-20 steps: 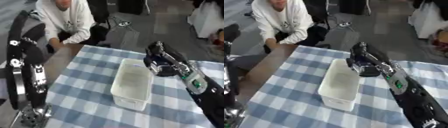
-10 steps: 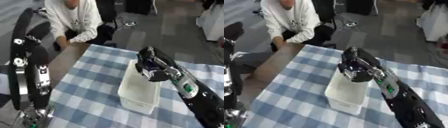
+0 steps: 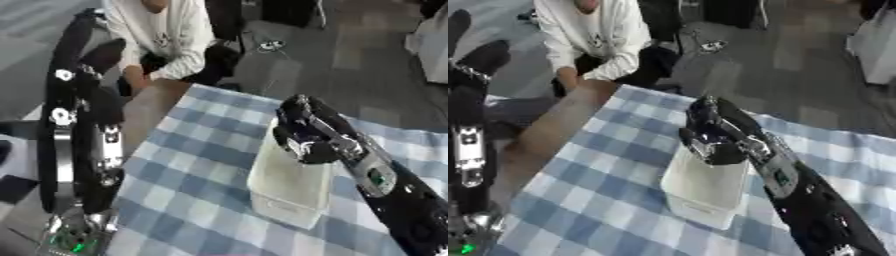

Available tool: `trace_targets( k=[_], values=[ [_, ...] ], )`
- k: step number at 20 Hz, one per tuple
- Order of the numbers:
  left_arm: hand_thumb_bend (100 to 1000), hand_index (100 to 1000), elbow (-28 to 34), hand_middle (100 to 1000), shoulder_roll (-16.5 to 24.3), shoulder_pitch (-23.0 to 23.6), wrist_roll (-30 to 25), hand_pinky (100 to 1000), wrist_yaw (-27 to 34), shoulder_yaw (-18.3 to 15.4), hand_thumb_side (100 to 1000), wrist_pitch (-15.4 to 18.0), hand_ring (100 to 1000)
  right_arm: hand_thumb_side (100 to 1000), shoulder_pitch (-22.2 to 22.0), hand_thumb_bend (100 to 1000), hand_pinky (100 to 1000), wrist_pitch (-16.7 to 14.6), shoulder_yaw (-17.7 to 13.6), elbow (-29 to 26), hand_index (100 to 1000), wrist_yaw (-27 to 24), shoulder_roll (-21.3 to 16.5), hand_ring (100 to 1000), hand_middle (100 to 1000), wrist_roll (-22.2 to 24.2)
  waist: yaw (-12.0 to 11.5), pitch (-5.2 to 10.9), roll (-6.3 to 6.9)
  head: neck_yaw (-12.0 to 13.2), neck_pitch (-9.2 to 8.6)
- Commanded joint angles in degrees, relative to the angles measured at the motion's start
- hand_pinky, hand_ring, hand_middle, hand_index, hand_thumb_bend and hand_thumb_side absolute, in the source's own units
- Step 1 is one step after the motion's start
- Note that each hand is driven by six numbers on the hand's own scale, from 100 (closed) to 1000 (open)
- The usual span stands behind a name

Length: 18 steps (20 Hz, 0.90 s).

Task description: Pick up objects on the table and place them in the box.

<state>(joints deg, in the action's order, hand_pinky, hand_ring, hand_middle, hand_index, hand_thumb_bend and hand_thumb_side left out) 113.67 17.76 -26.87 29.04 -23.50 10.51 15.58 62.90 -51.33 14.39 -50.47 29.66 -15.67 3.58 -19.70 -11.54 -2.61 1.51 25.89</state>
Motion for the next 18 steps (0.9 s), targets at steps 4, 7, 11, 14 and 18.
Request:
trace_targets(
  k=[4,7,11,14,18],
  values=[
    [118,974,0.92,962,0.07,-0.92,-0.55,847,-0.10,-0.03,857,-0.26,791,855,2.19,116,100,-0.62,-1.02,-1.13,179,1.64,-1.18,100,100,-2.87,-0.32,0.70,0.16,0.44,-0.82],
    [117,974,0.92,962,0.09,-0.88,-0.55,848,-0.13,-0.05,857,-0.46,791,999,2.29,234,100,-0.62,-1.04,-2.13,322,5.26,-1.62,100,273,-5.22,-0.31,0.74,0.13,0.31,-0.85],
    [117,974,0.92,962,0.17,-0.87,-0.64,848,-0.24,-0.05,856,-0.59,792,1000,2.11,343,144,-0.64,-0.72,-3.09,491,10.98,-1.85,373,481,-8.32,-0.27,0.82,0.04,0.28,-0.86],
    [117,974,0.92,962,0.18,-0.86,-0.57,848,-0.29,-0.09,856,-0.57,792,1000,1.93,366,270,-0.64,-0.64,-3.10,538,14.80,-1.85,455,547,-10.73,-0.23,0.83,0.03,0.29,-0.86],
    [115,974,0.92,962,0.25,-0.73,-0.45,848,-0.32,-0.14,857,-0.62,792,1000,1.81,398,437,-0.64,-0.52,-2.60,624,18.57,-1.79,557,660,-13.35,-0.09,0.77,0.07,0.39,-0.73]
  ],
)
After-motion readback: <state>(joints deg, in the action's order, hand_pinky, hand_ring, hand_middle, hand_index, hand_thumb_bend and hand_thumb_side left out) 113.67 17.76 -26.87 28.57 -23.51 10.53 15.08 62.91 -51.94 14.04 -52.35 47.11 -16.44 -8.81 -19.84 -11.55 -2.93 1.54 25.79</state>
